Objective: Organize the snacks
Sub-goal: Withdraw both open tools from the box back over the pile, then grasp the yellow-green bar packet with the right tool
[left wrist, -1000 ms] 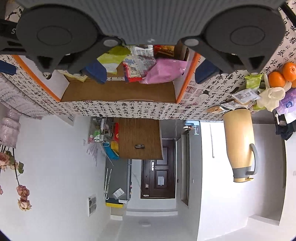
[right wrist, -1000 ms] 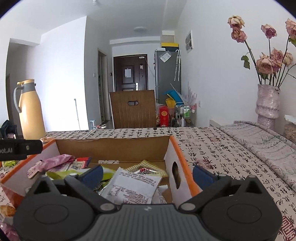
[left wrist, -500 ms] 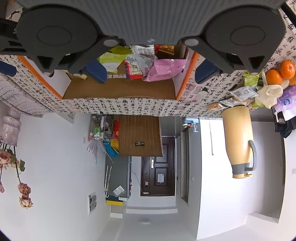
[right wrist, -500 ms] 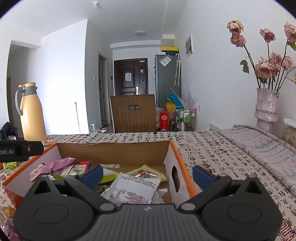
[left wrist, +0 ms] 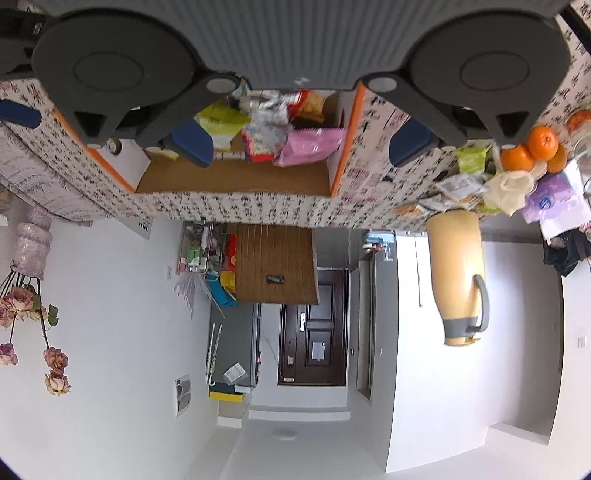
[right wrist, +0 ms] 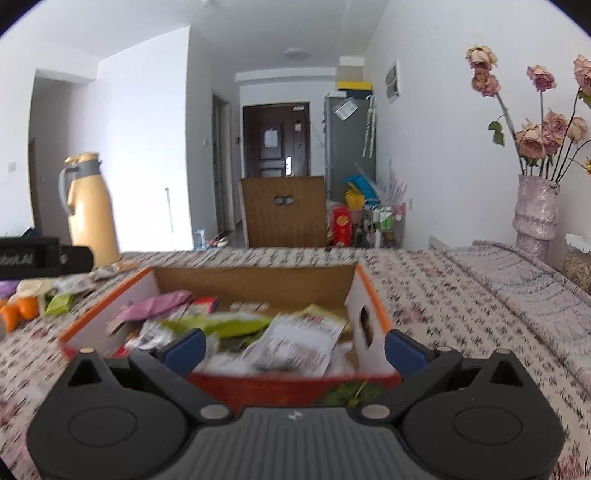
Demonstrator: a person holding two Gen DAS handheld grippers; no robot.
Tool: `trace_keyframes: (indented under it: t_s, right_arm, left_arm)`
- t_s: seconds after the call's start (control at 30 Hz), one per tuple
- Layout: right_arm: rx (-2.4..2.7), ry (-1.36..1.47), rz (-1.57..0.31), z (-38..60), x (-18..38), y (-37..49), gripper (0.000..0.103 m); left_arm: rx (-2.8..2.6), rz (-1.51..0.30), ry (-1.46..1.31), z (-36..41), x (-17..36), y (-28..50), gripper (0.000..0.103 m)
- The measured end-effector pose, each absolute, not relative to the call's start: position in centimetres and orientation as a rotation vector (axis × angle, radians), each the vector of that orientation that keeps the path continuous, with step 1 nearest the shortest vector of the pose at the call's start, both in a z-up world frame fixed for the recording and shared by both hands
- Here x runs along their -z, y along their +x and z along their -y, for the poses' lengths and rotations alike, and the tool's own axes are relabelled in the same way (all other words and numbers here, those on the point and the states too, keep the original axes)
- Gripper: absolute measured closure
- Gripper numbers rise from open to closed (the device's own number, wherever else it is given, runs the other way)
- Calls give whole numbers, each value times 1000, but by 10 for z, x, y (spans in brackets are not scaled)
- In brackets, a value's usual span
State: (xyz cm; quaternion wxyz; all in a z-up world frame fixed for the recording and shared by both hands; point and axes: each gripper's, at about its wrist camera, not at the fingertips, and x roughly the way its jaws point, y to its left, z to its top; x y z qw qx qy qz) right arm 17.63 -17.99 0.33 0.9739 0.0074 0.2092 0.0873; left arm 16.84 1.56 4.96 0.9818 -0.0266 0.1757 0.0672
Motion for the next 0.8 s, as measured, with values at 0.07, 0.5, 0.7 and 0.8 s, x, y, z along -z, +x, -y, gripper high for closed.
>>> trace_keyframes:
  t_s: [0.07, 0.5, 0.7, 0.8]
  right_arm:
    - [-197, 5, -451, 172, 1, 165, 0]
    - [-236, -87, -610, 111, 31, 117, 0]
    - [-194, -120, -621, 92, 34, 112, 0]
    - [-177, -159, -610, 82, 34, 110, 0]
  left_arm:
    - [-140, -371, -53, -21, -45, 160, 0]
    - [-145, -496, -52, -52, -10, 113, 0]
    - [-147, -524, -72, -60, 0, 102, 0]
    - [-143, -530, -78, -63, 0, 99, 0]
